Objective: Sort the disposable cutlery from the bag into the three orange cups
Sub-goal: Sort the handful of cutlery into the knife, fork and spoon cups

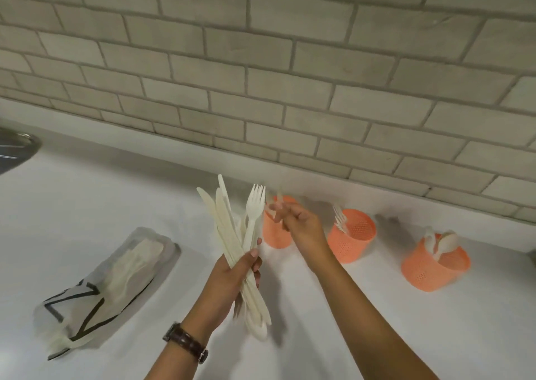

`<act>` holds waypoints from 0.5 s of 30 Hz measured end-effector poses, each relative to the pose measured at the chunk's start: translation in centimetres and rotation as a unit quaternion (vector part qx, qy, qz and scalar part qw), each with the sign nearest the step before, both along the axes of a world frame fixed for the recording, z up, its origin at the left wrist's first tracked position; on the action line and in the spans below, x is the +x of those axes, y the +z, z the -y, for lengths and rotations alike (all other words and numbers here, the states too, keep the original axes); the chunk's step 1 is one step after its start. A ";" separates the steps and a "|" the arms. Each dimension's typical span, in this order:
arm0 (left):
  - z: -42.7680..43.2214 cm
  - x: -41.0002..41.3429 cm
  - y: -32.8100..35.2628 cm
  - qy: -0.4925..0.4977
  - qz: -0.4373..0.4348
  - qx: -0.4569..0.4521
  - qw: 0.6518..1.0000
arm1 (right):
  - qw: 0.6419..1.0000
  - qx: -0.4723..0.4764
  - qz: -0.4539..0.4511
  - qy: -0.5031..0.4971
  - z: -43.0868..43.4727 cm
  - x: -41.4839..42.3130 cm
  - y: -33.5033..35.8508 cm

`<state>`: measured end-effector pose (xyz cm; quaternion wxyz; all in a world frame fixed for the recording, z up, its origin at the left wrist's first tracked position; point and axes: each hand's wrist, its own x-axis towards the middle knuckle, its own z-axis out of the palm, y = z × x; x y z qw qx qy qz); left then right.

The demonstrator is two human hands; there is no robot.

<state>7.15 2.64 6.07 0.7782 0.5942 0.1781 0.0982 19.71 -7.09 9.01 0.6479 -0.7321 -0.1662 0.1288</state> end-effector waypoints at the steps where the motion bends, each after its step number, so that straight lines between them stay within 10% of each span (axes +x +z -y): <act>1: 0.2 0.2 -0.1 -0.002 -0.002 0.015 1.000 | 0.999 0.015 -0.028 0.037 0.6 -1.0 0.2; 15: 4.1 2.7 -0.6 -0.098 0.007 0.144 0.985 | 0.980 0.102 -0.169 -0.020 5.7 -2.2 0.8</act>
